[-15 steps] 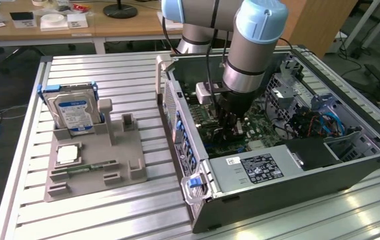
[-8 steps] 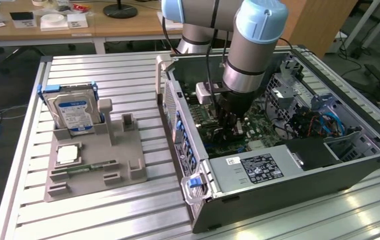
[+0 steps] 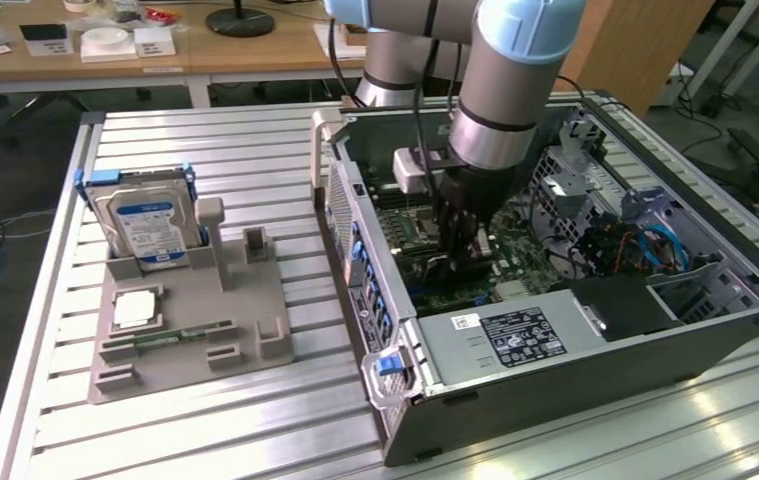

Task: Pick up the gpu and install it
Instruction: 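Insert the gpu into the slot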

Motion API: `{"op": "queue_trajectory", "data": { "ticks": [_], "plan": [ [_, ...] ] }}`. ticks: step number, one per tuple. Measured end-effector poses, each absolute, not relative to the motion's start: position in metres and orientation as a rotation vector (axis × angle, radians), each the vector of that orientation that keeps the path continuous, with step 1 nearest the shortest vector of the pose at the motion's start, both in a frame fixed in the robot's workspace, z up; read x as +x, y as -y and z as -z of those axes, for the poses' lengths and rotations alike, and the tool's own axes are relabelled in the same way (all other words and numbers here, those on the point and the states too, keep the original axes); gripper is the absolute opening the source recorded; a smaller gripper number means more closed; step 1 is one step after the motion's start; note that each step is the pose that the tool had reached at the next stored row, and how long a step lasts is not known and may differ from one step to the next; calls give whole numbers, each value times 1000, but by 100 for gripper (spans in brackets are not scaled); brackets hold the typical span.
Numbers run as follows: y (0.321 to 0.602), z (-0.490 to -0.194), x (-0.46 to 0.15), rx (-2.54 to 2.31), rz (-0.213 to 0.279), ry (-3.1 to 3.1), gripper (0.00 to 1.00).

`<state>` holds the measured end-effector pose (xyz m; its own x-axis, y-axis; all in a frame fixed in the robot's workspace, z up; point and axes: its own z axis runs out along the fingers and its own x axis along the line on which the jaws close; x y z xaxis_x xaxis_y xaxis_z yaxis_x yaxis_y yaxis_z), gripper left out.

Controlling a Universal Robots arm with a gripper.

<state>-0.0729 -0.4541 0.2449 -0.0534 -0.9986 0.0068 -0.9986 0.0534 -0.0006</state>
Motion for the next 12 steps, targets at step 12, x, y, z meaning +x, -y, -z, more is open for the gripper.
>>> {"op": "queue_trajectory", "data": {
  "ticks": [12],
  "plan": [
    [454, -279, -73, 2161, -13, 2279, 34]
  ]
}}
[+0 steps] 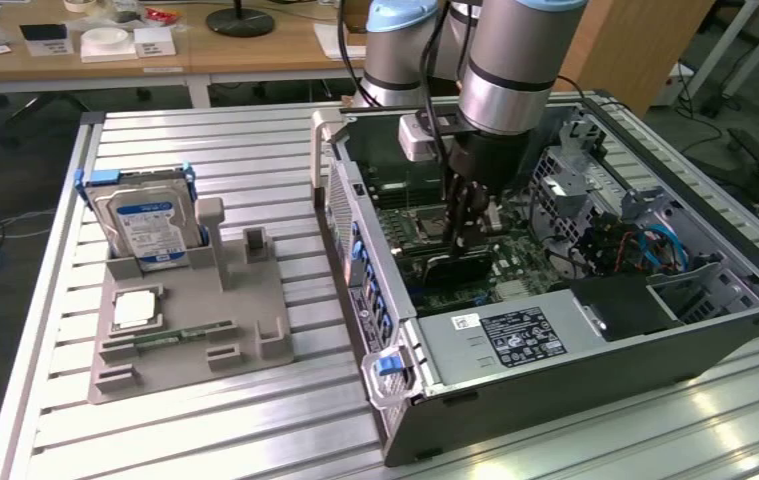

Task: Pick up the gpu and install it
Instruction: 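Insert the gpu into the slot, then press down on the gpu until it lock into place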

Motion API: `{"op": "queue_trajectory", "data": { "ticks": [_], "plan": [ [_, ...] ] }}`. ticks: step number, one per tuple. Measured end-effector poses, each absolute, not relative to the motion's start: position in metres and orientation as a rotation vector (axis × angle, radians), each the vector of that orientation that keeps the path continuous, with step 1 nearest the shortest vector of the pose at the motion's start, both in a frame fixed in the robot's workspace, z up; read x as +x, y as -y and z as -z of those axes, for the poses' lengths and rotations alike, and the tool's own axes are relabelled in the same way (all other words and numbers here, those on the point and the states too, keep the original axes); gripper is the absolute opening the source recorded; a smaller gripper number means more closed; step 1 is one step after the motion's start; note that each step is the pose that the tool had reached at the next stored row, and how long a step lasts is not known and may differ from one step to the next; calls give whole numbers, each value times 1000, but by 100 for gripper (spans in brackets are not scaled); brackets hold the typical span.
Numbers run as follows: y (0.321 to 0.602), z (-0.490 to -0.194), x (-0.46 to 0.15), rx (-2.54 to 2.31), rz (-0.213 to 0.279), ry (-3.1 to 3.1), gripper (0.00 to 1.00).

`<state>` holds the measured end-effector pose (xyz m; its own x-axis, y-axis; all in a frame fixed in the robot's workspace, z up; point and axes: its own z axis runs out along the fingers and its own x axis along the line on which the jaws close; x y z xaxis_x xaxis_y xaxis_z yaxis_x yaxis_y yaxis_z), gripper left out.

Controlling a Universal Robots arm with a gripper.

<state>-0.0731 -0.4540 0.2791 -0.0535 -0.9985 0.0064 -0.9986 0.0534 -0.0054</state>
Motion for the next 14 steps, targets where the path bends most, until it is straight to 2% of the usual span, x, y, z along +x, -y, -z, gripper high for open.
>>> {"op": "queue_trajectory", "data": {
  "ticks": [2, 3, 5, 14],
  "plan": [
    [454, -279, -73, 2161, -13, 2279, 21],
    [454, -279, -73, 2161, -13, 2279, 21],
    [454, -279, -73, 2161, -13, 2279, 10],
    [454, -279, -73, 2161, -14, 2280, 11]
  ]
}}
